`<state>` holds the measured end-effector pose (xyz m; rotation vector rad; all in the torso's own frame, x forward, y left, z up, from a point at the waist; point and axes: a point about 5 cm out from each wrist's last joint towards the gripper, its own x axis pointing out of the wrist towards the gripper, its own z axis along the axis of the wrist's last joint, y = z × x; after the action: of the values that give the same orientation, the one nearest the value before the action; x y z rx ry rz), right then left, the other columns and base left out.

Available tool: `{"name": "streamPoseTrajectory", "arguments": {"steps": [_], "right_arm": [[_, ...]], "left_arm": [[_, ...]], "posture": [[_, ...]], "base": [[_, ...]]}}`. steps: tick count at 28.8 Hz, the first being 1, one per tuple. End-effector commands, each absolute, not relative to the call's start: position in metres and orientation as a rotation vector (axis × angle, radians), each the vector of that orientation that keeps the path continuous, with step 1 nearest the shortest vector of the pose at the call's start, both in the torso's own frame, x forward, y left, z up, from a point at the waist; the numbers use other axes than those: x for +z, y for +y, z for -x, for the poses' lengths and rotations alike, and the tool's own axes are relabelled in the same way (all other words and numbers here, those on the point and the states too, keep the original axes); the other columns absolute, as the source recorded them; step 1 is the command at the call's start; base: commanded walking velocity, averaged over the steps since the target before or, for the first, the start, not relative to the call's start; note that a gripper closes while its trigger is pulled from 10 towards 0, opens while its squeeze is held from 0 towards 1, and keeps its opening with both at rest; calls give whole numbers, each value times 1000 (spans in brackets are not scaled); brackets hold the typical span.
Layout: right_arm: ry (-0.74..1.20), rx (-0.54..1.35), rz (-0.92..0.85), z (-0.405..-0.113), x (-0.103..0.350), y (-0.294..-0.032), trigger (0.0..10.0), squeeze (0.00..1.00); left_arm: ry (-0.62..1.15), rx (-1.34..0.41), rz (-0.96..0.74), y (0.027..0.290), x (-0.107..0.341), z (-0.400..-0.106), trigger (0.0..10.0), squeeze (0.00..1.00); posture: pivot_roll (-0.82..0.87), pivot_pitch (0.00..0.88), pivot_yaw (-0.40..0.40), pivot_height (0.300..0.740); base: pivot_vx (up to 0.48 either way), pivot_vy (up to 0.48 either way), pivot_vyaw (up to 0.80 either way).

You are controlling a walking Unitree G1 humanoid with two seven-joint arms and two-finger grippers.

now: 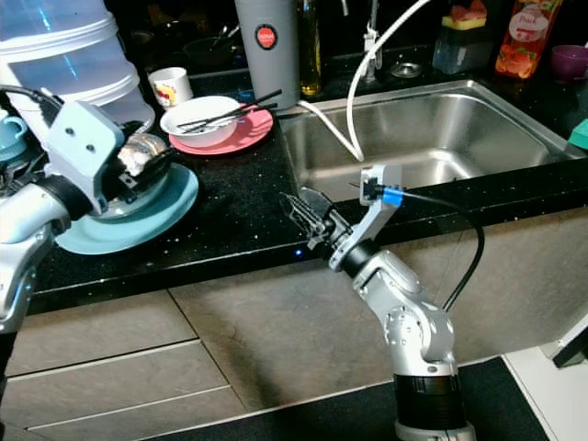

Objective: Kitchen organization

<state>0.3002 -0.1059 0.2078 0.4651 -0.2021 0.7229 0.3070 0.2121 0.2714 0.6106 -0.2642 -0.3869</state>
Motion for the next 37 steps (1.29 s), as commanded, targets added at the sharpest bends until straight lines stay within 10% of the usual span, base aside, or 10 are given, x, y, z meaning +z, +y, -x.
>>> {"name": "streamPoseTrajectory", "arguments": {"steps": [1, 37], "right_arm": [[-184, 739, -473, -297, 207, -103, 10000, 0], [-168, 739, -459, -297, 206, -102, 10000, 0]], "left_arm": [[-227, -377, -651, 221, 269, -307, 10000, 0], [141, -393, -884, 259, 239, -317, 10000, 0]], "posture": [[41, 0, 71, 740], [34, 0, 68, 740]], "base": [[0, 0, 0], [0, 0, 0]]}}
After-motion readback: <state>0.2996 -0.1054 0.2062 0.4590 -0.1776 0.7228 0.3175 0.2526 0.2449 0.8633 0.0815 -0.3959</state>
